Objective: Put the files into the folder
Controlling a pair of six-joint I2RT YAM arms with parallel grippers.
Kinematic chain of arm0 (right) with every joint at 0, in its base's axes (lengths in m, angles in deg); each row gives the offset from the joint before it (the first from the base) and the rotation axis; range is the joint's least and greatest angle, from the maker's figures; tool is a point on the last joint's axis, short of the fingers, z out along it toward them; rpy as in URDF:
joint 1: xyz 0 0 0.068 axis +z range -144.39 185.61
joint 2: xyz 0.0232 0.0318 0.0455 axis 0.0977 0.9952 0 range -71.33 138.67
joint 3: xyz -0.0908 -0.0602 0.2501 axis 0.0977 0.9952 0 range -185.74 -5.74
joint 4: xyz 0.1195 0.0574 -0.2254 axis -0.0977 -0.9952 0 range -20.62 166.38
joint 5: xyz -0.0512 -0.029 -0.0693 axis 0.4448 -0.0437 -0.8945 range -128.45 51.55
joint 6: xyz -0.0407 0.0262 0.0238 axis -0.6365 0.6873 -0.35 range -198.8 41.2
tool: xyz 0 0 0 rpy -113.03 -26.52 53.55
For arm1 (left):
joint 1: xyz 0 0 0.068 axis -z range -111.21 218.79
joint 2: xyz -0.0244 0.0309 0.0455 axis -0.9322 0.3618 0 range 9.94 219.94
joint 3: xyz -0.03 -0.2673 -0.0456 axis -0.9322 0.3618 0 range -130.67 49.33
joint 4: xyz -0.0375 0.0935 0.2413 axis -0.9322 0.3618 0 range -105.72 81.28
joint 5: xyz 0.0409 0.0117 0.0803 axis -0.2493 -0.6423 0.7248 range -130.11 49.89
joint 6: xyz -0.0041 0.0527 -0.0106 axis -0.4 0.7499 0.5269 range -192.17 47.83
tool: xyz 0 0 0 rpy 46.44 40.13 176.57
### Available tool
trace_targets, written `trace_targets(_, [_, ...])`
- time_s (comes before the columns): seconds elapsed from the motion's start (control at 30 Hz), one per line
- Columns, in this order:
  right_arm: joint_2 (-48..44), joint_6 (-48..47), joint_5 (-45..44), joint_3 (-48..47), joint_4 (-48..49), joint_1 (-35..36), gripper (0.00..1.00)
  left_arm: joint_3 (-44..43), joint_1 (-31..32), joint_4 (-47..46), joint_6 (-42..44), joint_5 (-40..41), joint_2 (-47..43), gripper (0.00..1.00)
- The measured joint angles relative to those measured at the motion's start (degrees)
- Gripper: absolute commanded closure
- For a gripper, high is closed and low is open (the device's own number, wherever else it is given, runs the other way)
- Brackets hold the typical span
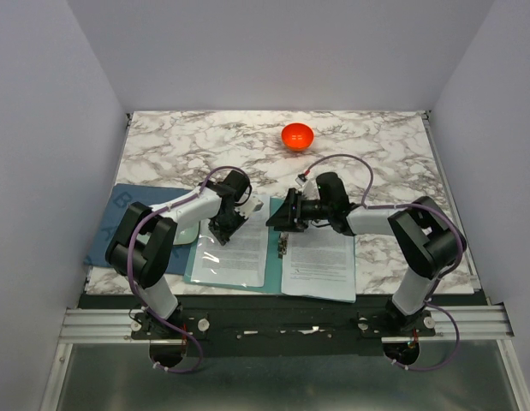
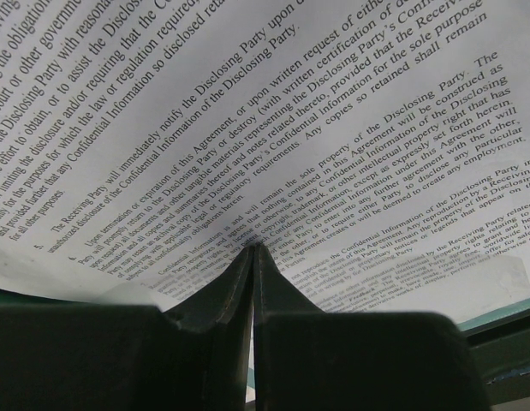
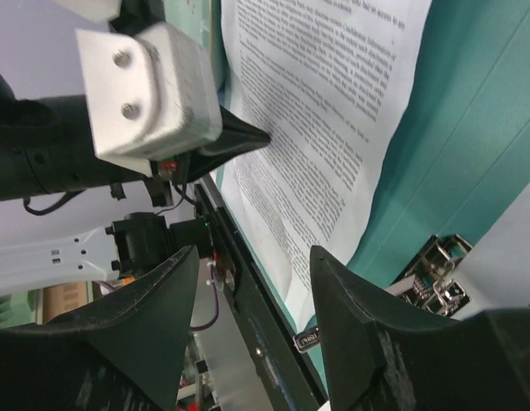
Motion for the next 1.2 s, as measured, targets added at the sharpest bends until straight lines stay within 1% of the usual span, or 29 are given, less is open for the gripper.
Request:
trace_targets(0.17, [-0.17, 0.28, 0.0, 2.12, 0.15, 0.81, 0.41, -0.09, 0.0, 0.15, 0.0, 0.02, 0.0, 0.87])
trace_targets(0.3, [-1.31, -0.7, -0.07, 2.1, -1.6, 0.9, 0.49, -1.01, 0.0, 1.51, 0.0, 0.07, 0.0, 0.84])
trace_targets(0.43, [-3.52, -2.93, -0.83, 0.2, -5.42, 0.9, 0.57, -3.98, 0.0, 4.52, -0.09, -0.02, -0.7, 0.78])
trace_targets(0.63, [-7.78, -6.73, -3.96, -2.38, -10.75, 0.9, 0.57, -11.74, -0.04, 8.2, -1.44, -0.28, -5.05, 0.68])
trace_targets(0.67, [-8.57, -7.37, -4.7, -2.6, -11.72, 0.9, 0.57, -13.25, -0.04, 8.59, -2.05, -0.31, -5.97, 0.6])
trace_targets(0.7, [-9.4, -8.17, -5.51, -2.6, -12.68, 0.9, 0.57, -14.43, -0.04, 8.68, -2.51, -0.33, -6.71, 0.56])
trace_targets(0.83, [-14.47, -11.58, -10.67, -2.29, -16.74, 1.31, 0.58, -18.67, 0.0, 8.92, -4.79, -0.98, -7.43, 0.48])
trace_targets(0.87, [-16.46, -12.55, -12.5, -1.97, -17.75, 1.66, 0.59, -19.47, 0.17, 9.11, -5.44, -1.18, -7.1, 0.43])
trace_targets(0.9, [-18.69, -13.73, -14.73, -1.49, -18.53, 2.34, 0.69, -20.11, 0.44, 9.14, -5.88, -1.14, -6.8, 0.39])
trace_targets(0.93, [-21.22, -14.95, -17.42, -0.83, -19.02, 3.26, 0.81, -21.11, 0.98, 9.29, -6.34, -0.96, -6.08, 0.33])
trace_targets(0.97, [-24.02, -16.28, -19.91, 0.04, -19.58, 4.44, 0.91, -22.08, 1.64, 9.44, -6.99, -0.63, -5.33, 0.21])
trace_targets(1.0, [-26.77, -17.4, -22.84, 0.87, -20.24, 5.75, 0.99, -23.23, 2.71, 9.33, -7.41, 0.15, -4.31, 0.15])
trace_targets(1.03, [-29.57, -18.25, -25.35, 1.77, -20.63, 6.84, 0.99, -24.04, 3.87, 8.94, -7.72, 0.85, -3.43, 0.11])
trace_targets(1.07, [-32.54, -18.78, -28.3, 3.06, -20.79, 7.96, 0.99, -24.55, 4.72, 8.81, -8.28, 1.31, -2.84, 0.01])
trace_targets(1.2, [-38.69, -19.63, -35.36, 6.12, -22.1, 8.9, 0.99, -28.92, 7.5, 8.81, -10.69, 4.26, 2.23, 0.01])
